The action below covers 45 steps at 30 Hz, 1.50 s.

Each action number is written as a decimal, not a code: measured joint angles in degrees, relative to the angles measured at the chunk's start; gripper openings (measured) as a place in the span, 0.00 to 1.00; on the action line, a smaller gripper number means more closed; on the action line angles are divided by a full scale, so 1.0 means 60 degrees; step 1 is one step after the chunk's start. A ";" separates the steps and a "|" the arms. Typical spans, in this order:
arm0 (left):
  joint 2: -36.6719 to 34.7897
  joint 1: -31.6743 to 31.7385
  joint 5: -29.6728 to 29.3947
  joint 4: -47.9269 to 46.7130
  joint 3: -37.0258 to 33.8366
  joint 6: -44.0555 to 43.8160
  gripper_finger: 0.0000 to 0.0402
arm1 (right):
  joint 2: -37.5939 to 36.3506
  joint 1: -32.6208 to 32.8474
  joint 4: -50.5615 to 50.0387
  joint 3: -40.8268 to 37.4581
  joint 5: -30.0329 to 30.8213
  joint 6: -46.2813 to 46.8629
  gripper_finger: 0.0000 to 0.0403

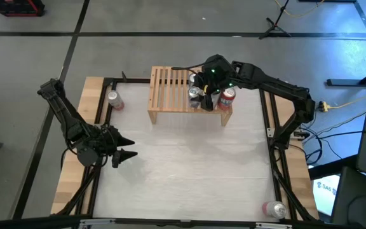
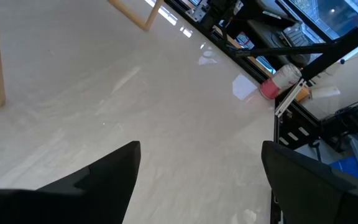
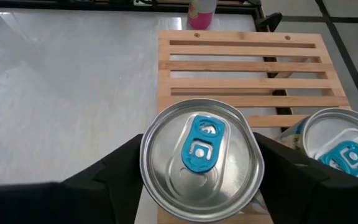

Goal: Place canned beverage on shelf
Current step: Put the blue soda can aligned with the other blue soda can on the shelf, then put the top pink soda can on the shelf

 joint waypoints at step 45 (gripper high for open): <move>-0.0325 0.0919 -0.0566 0.2118 0.0538 0.1752 0.81 | -0.0055 0.1764 -0.1599 0.3572 -0.0094 0.1657 0.68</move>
